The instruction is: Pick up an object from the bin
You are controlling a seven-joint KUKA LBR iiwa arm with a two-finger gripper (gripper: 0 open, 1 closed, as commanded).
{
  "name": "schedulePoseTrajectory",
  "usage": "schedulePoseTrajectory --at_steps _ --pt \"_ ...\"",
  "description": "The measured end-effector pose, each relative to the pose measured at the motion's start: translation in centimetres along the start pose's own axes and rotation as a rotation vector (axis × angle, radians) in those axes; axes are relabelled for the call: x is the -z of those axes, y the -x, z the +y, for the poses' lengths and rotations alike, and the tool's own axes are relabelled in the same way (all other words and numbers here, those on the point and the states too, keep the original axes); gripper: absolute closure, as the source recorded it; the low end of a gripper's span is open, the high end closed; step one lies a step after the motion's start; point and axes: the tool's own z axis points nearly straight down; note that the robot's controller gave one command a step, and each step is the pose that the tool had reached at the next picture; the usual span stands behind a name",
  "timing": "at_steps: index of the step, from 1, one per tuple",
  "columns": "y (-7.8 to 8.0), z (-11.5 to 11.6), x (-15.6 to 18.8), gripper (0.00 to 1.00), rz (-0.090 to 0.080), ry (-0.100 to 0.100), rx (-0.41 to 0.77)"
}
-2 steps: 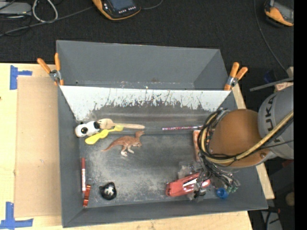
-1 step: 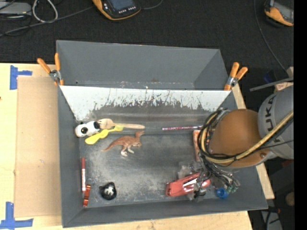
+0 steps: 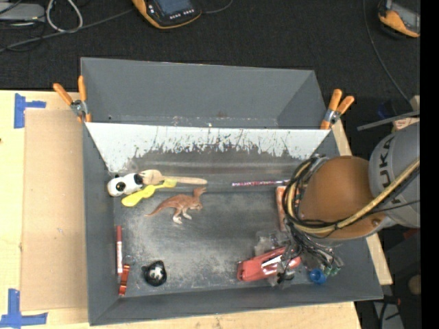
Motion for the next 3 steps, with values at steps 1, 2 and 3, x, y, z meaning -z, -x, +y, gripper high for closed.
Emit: schedulePoseTrajectory --at_steps 1,2,3 --pt "0.00 0.00 0.00 1.00 0.000 0.000 -0.001" --pt "-0.01 -0.01 0.00 1.00 0.000 0.000 -0.001" --pt "-0.01 -0.02 -0.01 1.00 0.000 0.000 -0.002"
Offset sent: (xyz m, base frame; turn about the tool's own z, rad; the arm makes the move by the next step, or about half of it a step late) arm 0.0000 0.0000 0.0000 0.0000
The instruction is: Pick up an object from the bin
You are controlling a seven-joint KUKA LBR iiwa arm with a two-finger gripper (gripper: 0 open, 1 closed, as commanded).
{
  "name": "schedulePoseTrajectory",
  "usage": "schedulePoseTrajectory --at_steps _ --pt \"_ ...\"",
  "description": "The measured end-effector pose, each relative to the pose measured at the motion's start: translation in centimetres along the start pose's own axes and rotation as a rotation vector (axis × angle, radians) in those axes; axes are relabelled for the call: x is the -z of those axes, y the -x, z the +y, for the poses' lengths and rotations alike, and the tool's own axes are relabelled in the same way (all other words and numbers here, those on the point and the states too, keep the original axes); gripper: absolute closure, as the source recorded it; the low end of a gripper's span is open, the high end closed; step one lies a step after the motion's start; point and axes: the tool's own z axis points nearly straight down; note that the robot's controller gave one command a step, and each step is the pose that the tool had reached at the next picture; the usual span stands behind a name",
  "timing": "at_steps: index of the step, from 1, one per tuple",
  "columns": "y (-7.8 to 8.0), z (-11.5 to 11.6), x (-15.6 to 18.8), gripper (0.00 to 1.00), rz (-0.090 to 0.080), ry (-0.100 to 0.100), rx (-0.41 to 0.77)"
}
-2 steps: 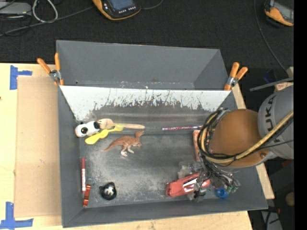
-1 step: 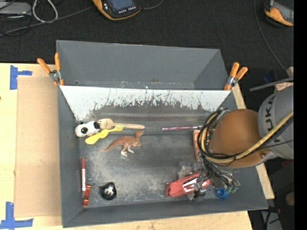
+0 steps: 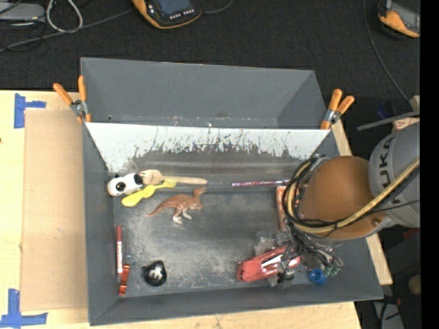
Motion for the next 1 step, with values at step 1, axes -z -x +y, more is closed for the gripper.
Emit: schedulePoseTrajectory --at_steps 1 --pt "0.00 0.00 0.00 1.00 0.000 0.000 -0.001"
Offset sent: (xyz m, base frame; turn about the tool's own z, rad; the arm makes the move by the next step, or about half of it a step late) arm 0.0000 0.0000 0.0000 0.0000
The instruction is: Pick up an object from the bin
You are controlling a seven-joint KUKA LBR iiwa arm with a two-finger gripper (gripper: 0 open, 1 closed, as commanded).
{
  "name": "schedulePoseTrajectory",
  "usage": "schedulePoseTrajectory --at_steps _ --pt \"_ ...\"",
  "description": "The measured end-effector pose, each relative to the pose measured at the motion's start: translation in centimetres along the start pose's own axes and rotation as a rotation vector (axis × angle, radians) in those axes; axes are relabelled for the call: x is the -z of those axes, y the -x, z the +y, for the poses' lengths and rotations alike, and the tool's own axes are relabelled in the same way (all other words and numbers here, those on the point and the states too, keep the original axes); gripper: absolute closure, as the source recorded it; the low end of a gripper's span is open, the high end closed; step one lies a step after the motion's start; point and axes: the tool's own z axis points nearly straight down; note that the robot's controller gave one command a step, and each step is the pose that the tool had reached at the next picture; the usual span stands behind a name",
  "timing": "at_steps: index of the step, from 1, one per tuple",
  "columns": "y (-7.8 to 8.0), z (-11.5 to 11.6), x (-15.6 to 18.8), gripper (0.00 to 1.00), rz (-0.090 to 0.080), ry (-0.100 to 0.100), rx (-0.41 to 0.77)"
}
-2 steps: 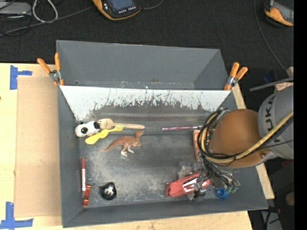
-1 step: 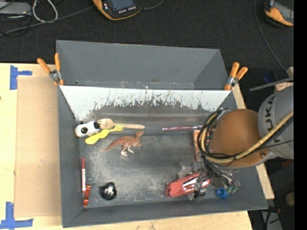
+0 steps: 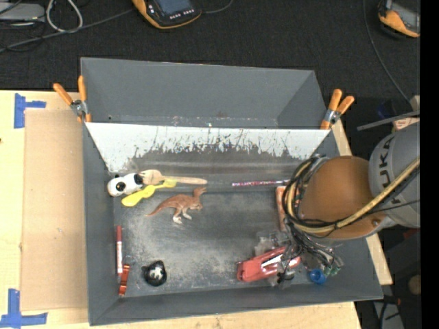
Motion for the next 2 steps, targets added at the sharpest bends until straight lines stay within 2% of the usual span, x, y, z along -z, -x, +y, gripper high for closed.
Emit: schedulePoseTrajectory --at_steps 2 --pt "0.00 0.00 0.00 1.00 0.000 0.000 -0.001"
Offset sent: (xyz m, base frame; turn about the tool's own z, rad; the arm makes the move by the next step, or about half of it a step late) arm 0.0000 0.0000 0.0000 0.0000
